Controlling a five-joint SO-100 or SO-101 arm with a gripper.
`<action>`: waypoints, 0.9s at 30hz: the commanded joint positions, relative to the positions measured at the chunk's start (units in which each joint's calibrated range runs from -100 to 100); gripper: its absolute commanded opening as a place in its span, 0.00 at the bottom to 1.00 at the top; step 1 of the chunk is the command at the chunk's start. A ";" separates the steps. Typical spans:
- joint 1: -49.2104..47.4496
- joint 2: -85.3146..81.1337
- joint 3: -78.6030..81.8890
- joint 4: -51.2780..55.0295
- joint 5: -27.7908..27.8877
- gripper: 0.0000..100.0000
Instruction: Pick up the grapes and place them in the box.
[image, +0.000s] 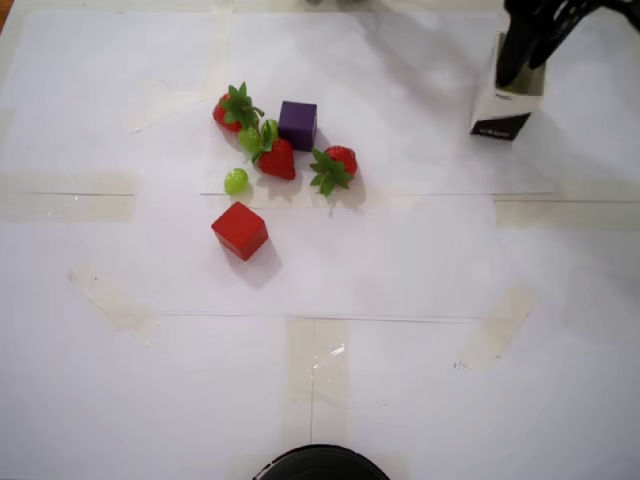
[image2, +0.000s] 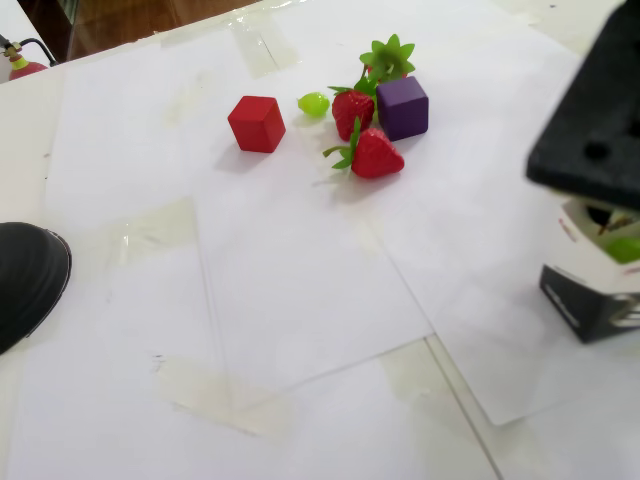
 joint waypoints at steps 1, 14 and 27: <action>0.71 -5.92 -7.94 4.93 -0.54 0.20; 17.04 -7.64 -29.85 18.25 5.32 0.15; 41.08 -1.97 -3.30 -10.26 12.60 0.19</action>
